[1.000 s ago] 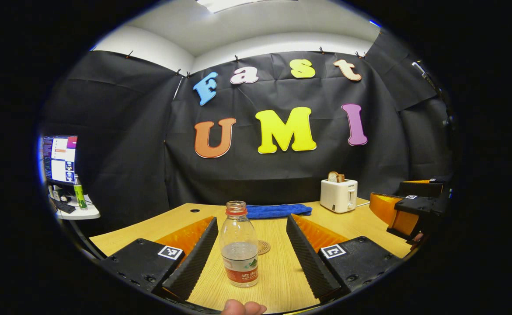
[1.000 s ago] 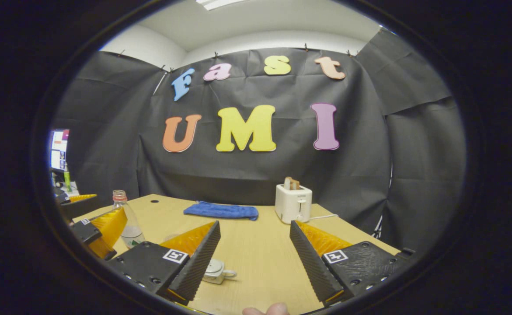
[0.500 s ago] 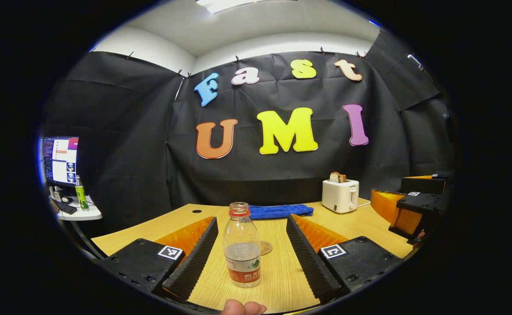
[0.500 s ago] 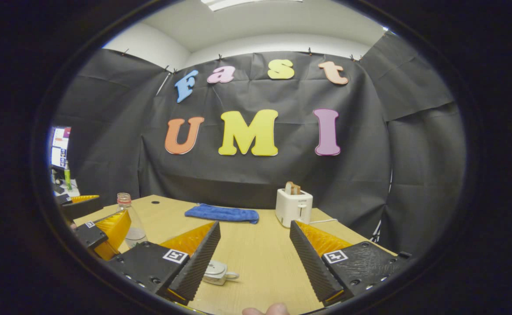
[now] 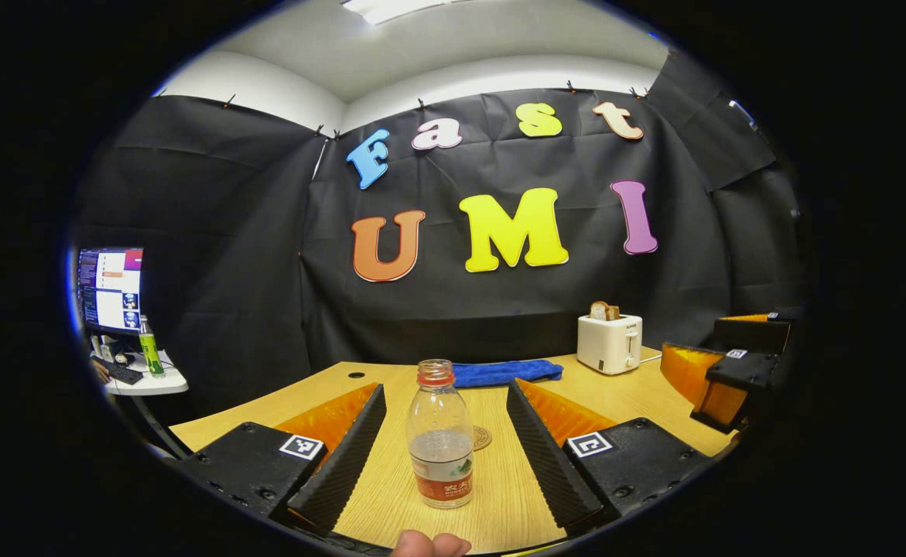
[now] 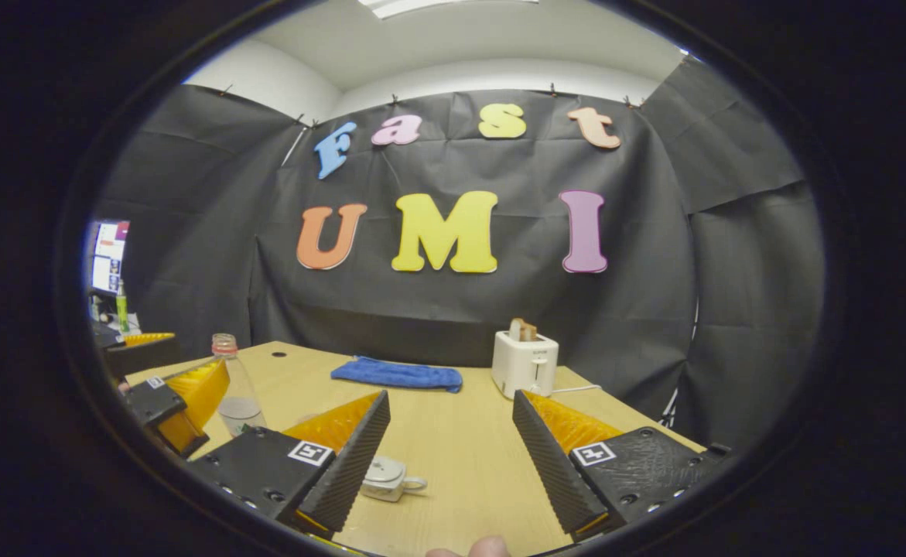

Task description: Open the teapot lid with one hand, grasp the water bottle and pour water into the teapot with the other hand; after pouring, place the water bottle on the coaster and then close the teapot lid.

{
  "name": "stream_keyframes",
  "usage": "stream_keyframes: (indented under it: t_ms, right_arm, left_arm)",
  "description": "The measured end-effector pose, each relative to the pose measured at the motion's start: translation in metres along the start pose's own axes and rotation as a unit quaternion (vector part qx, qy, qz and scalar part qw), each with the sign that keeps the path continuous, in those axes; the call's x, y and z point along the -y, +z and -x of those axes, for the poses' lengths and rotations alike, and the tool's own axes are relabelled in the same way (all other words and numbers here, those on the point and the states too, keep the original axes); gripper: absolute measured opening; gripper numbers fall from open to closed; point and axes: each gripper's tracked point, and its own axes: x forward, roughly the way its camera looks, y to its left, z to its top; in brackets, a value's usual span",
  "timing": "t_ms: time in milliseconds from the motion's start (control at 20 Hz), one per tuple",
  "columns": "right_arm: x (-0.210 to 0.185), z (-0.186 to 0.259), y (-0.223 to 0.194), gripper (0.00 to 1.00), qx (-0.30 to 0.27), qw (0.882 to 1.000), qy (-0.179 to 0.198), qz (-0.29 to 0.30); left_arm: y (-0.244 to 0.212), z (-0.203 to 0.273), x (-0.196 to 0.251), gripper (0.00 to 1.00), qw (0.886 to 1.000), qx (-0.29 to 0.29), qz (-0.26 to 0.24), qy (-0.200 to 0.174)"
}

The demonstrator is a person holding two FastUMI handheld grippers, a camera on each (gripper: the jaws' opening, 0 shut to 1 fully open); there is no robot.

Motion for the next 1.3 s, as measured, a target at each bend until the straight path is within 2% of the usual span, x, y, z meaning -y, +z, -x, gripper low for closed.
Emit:
stream_keyframes:
  t_ms: [250, 500, 650, 700, 1050, 1200, 1300]
  right_arm:
    - [-0.022, -0.014, -0.035, 0.96, -0.029, 0.999, 0.025, 0.014]
    - [-0.038, -0.032, -0.069, 0.96, -0.076, 0.997, 0.034, -0.004]
    - [-0.045, -0.038, -0.073, 0.98, -0.077, 0.996, 0.035, -0.007]
    - [-0.047, -0.04, -0.074, 0.94, -0.075, 0.996, 0.036, -0.007]
    - [-0.058, -0.052, -0.093, 0.98, -0.087, 0.995, 0.045, -0.005]
    - [-0.064, -0.053, -0.098, 0.95, -0.087, 0.995, 0.05, 0.0]
    - [-0.07, -0.054, -0.101, 0.9, -0.087, 0.995, 0.055, 0.006]
  left_arm:
    - [-0.002, -0.003, -0.015, 0.98, 1.0, -0.008, 0.007, 0.015]
    - [-0.009, -0.008, -0.028, 0.99, 0.999, -0.022, 0.001, 0.028]
    - [-0.011, -0.009, -0.033, 0.99, 0.999, -0.025, 0.004, 0.03]
    - [-0.011, -0.01, -0.035, 0.99, 0.999, -0.026, 0.005, 0.032]
    - [-0.012, -0.013, -0.05, 0.98, 0.999, -0.028, 0.003, 0.043]
    - [-0.011, -0.014, -0.057, 0.99, 0.998, -0.027, 0.004, 0.049]
    - [-0.011, -0.015, -0.061, 0.99, 0.998, -0.026, 0.006, 0.052]
